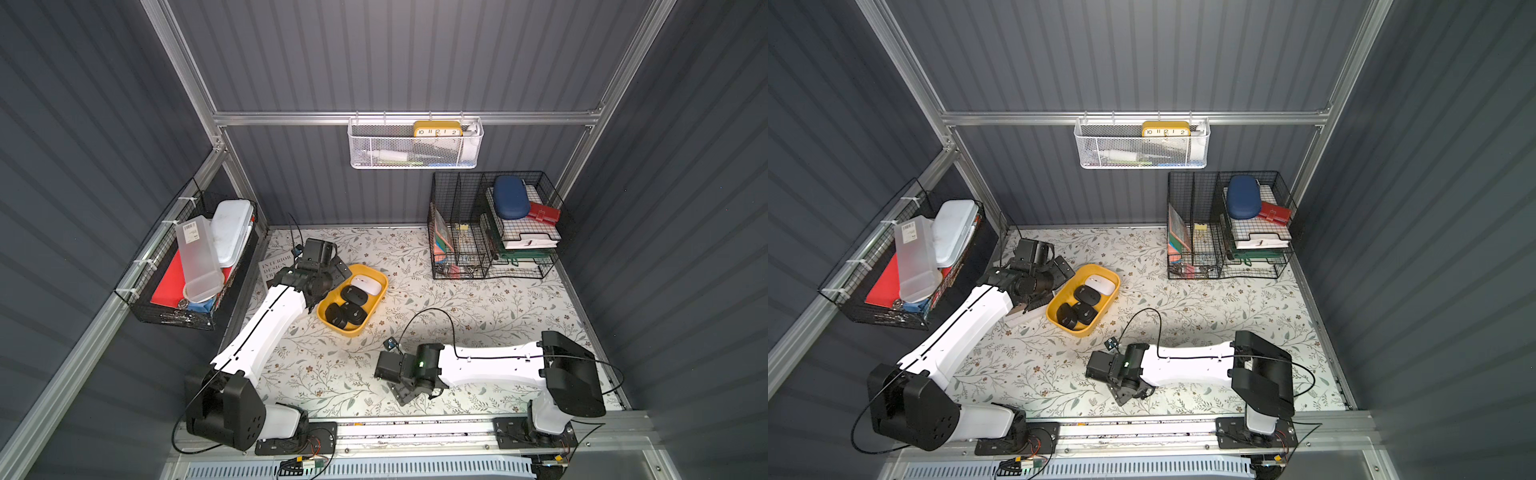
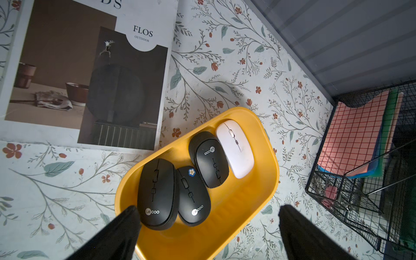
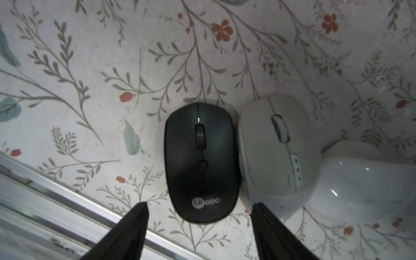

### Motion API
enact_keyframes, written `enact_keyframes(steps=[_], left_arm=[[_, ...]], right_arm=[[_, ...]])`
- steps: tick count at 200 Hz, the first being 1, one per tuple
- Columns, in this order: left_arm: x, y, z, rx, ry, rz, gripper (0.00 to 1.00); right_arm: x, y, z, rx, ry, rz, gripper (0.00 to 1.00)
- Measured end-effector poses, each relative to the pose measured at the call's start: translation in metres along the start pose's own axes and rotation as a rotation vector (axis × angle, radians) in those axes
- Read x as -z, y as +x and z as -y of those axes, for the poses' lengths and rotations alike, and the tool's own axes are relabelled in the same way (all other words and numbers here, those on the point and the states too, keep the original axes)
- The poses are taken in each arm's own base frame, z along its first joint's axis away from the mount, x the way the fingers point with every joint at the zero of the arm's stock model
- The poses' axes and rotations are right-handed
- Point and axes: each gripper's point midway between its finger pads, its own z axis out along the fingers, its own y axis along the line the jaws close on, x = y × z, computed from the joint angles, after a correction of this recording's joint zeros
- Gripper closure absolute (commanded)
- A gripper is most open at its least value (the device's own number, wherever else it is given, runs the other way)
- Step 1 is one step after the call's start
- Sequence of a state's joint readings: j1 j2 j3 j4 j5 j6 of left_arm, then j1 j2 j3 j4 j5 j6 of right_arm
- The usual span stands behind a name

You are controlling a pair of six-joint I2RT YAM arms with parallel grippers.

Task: Put the mouse in the storage box
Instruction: Pick up the mouse from the center of the board.

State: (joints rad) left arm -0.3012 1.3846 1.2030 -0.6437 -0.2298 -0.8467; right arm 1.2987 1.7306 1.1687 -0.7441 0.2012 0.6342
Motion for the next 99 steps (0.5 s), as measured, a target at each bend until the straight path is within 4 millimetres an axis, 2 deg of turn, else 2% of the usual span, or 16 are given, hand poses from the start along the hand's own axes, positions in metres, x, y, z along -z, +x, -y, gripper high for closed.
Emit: enact_keyframes(steps=[52, 99], left_arm=[[0.008, -0.004, 0.0, 0.012, 0.01, 0.024, 0.01], [0.009, -0.005, 0.001, 0.015, 0.012, 0.025, 0.01]], right_arm=[[-0.017, 0.005, -0.005, 0.019, 0.009, -0.05, 0.28], [-0.025, 0.003, 0.002, -0.008, 0.026, -0.066, 0.18]])
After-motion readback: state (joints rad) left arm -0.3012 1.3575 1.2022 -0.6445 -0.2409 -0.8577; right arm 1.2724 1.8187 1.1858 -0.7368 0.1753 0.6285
